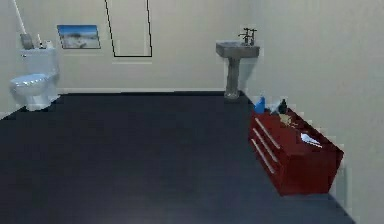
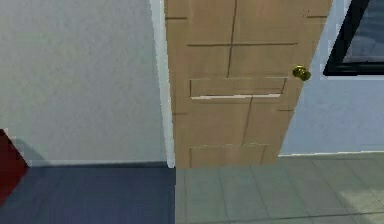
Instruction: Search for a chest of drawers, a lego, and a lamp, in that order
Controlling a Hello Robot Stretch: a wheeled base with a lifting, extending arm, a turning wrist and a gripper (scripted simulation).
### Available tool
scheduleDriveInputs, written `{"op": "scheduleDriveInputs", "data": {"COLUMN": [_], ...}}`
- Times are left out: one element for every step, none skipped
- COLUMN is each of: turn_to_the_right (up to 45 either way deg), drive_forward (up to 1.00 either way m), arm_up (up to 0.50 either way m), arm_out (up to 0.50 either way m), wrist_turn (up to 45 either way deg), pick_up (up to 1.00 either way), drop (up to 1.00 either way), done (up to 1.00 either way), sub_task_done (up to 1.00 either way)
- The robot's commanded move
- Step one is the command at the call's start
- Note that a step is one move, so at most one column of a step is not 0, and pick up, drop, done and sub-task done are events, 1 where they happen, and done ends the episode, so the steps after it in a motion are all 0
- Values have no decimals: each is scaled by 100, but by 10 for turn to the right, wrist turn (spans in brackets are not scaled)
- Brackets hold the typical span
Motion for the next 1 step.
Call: {"op": "scheduleDriveInputs", "data": {"turn_to_the_right": [0], "drive_forward": [30], "arm_up": [0], "arm_out": [0], "wrist_turn": [0], "pick_up": [0], "drop": [0], "done": [0], "sub_task_done": [0]}}
